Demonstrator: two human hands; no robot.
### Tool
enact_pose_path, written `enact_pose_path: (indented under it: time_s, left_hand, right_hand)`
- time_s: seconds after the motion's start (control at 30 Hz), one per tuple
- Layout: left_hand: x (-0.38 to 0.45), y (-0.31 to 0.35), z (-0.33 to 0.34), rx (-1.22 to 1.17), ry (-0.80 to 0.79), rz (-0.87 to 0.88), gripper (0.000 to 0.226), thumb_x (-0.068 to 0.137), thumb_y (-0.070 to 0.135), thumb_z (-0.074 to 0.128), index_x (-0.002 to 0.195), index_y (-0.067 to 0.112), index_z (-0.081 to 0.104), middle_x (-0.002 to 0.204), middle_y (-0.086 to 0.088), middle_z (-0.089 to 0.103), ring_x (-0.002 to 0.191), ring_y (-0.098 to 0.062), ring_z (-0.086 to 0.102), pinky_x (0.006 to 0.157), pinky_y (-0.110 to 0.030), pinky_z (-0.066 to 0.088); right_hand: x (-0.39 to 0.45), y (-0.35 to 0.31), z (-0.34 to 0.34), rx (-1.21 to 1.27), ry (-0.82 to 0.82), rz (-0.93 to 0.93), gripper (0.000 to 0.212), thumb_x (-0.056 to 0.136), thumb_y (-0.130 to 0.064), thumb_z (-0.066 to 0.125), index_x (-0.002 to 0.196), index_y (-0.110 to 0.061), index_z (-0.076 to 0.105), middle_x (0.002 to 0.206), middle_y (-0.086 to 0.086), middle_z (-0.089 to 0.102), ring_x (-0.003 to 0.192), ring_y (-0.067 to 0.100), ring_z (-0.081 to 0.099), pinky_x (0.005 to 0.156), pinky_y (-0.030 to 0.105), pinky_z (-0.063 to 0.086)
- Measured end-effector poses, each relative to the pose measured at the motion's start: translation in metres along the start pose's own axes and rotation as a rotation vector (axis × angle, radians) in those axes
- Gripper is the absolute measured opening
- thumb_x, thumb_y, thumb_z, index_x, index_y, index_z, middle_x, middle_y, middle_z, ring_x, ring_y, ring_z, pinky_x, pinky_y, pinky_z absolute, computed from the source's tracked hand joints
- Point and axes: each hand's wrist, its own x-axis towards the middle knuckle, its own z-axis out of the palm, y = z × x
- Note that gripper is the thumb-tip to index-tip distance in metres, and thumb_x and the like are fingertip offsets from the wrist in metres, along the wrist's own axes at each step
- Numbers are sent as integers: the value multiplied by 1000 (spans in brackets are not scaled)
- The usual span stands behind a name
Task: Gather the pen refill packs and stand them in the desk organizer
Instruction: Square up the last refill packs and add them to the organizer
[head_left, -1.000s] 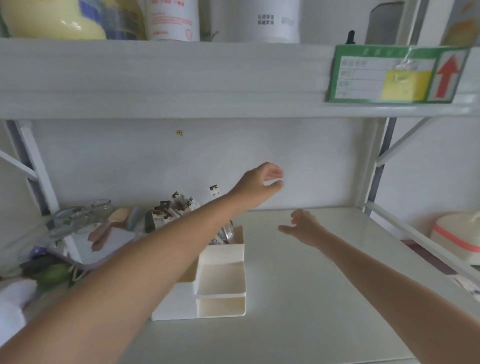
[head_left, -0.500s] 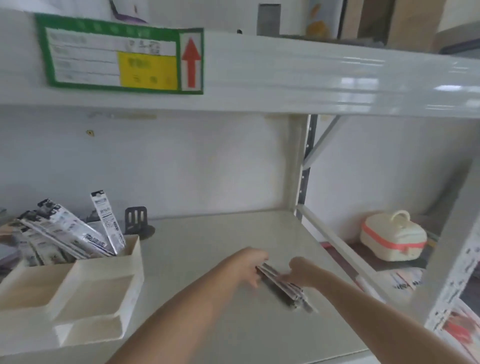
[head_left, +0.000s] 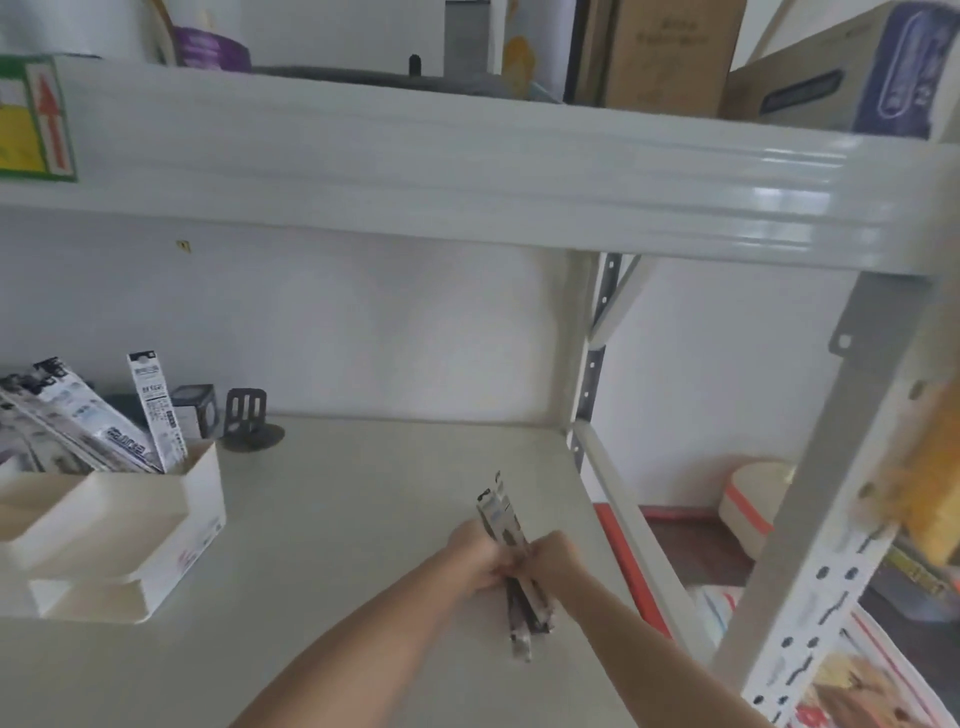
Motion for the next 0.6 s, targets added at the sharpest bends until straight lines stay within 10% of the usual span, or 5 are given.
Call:
enact_pose_path:
  time_s: [0.17,0.33,0.47,0.6]
  left_hand:
    - [-3,-7,0,-51,-64,-41,15,82,-1,65,74,10,59,72,-3,59,61,-12,57,48,-19,52]
    - [-7,-1,-17,-14,-32,6,12,81,9,69,76,6,58,74,-9,60,63,-21,58,63,-31,52]
    - [-21,24,-61,-65,3,81,9,83,3,64,82,7,56,73,-7,59,46,-12,62,52,-27,52]
    - [-41,49,-126,-40,101,228,12,80,2,68,73,8,60,69,-5,60,35,-1,59,43,-13,53]
  right_hand:
    - [-12,16,-7,308,-83,-19,28,83,-17,67,100,6,70,100,21,72,68,20,63,61,20,51]
    - [-6,0,1,323,-68,-56,38,84,-22,65,99,13,68,92,22,69,64,21,62,55,21,51]
    - [-7,-52,13,330,1,-142,32,84,-18,63,83,14,69,98,36,68,91,41,68,82,46,55]
    - [-23,-116,26,335,15,-238,44,89,-18,58,45,-13,51,35,1,57,55,20,52,48,24,34]
